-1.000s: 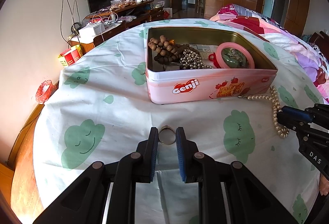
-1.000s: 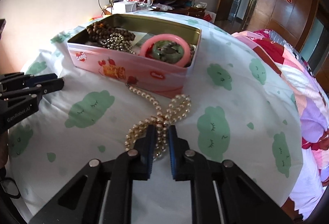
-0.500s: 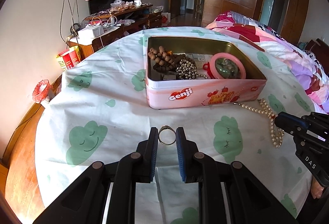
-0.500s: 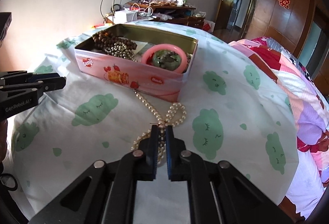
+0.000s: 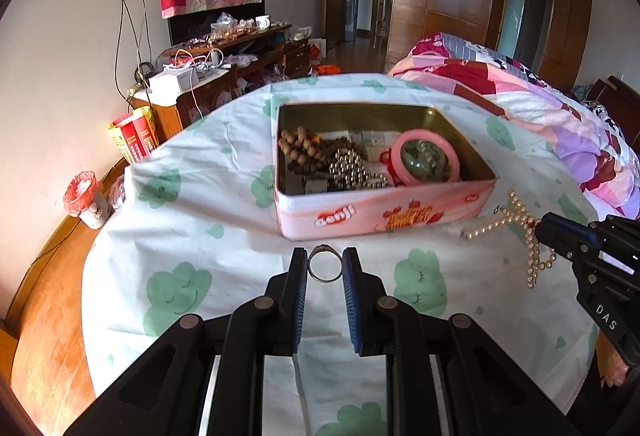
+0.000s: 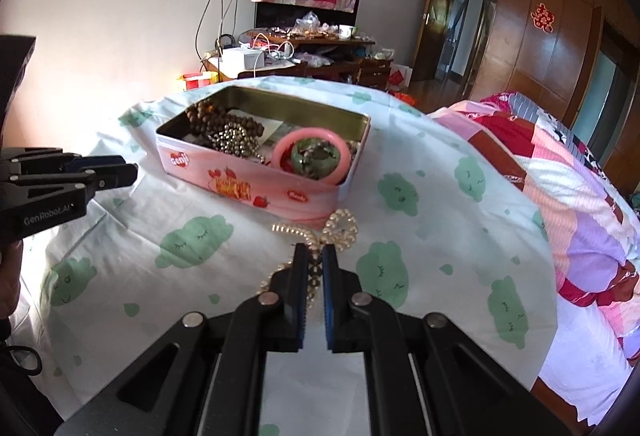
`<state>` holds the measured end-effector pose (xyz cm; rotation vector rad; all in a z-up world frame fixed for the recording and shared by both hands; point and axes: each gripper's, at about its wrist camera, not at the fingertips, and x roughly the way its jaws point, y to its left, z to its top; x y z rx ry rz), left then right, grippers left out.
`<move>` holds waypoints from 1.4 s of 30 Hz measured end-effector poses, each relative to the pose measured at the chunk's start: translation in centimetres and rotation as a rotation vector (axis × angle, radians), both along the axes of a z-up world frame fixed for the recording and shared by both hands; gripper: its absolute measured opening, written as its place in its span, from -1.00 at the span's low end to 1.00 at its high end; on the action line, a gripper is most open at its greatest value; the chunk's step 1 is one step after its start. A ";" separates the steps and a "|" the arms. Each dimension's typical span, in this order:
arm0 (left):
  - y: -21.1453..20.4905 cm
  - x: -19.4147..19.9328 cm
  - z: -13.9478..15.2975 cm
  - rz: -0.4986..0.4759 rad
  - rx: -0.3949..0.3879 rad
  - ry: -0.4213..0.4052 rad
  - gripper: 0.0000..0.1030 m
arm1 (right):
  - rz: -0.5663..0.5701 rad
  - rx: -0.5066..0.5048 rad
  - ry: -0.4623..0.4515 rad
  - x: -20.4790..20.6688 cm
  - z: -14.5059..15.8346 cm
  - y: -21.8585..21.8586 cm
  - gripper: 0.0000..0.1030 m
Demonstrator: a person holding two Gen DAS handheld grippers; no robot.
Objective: Organize jewelry
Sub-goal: 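Carry the ring into the tin and open the left tool while the right tool drops the pearls in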
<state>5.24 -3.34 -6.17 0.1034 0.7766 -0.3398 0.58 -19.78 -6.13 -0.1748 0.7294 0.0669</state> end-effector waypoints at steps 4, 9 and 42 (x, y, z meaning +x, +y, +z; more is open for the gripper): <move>0.0 0.1 1.0 0.002 0.003 -0.023 -0.66 | 0.004 -0.023 -0.015 0.1 0.4 0.2 -0.85; -0.4 0.3 2.4 -0.006 0.009 -0.053 -0.66 | 0.004 -0.041 -0.048 0.1 1.5 0.2 -0.85; -2.9 4.3 5.5 -0.043 0.071 -0.128 -0.65 | 0.045 -0.088 -0.164 4.7 6.0 0.7 -0.85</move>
